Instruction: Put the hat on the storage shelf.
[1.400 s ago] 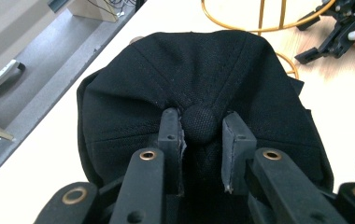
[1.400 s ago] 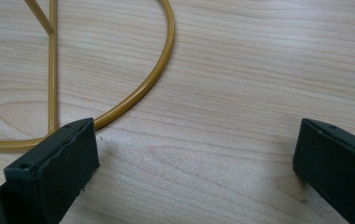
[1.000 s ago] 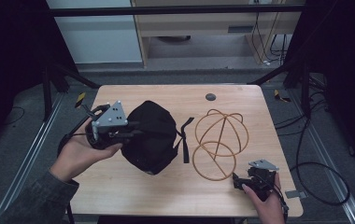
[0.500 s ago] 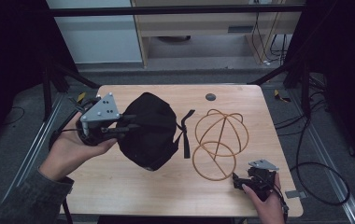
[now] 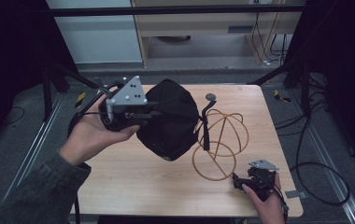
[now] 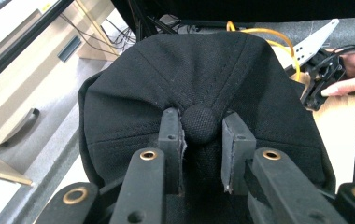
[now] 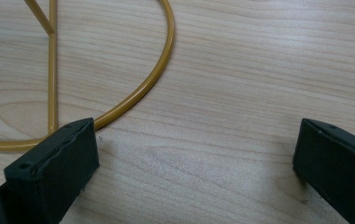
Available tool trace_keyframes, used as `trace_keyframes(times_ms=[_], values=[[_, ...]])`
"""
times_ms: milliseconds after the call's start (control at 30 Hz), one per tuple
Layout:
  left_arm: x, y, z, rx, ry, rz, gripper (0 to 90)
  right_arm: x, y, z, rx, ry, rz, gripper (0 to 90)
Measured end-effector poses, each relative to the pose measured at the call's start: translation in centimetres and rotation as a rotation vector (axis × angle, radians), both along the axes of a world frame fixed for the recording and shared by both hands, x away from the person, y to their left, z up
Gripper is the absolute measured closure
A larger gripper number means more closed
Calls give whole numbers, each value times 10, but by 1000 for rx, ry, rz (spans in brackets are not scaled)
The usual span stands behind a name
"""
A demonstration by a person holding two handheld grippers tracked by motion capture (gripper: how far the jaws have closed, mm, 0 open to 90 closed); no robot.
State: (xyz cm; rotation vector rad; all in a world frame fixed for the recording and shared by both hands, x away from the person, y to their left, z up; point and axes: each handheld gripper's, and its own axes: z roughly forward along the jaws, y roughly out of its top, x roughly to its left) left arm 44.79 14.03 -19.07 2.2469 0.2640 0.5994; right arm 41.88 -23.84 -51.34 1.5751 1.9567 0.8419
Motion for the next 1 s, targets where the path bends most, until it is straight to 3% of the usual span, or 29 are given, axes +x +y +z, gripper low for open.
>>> trace_keyframes(times_ms=[200, 633, 1000], values=[[4, -24, 4, 1, -6, -16, 732, 0, 0, 0, -4, -2, 2, 4], [6, -50, 15, 22, -26, -40, 733, 0, 0, 0, -2, -4, 1, 4], [18, -80, 11, 19, -14, -54, 732, 0, 0, 0, -1, -4, 2, 4]])
